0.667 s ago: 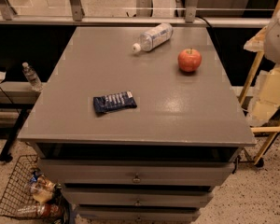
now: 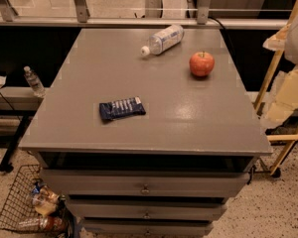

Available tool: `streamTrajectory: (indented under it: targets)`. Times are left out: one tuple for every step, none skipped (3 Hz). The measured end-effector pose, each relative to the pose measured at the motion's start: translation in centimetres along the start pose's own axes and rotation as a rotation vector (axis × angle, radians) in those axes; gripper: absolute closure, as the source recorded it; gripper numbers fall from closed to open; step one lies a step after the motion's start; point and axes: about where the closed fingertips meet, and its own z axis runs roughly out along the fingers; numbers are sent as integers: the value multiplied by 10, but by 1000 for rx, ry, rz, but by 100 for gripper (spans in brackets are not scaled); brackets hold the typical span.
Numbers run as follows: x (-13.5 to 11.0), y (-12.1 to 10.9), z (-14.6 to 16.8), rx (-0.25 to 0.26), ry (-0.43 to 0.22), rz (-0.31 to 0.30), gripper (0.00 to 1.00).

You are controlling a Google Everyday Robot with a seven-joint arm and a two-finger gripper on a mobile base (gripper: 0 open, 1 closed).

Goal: Move apple near rxbar blueberry

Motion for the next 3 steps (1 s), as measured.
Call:
streamTrajectory:
  targets:
    - [17, -48, 11, 110, -147, 106, 0]
    - [29, -93, 32, 182, -313, 274, 0]
    - [24, -113, 32, 237, -360, 298, 0]
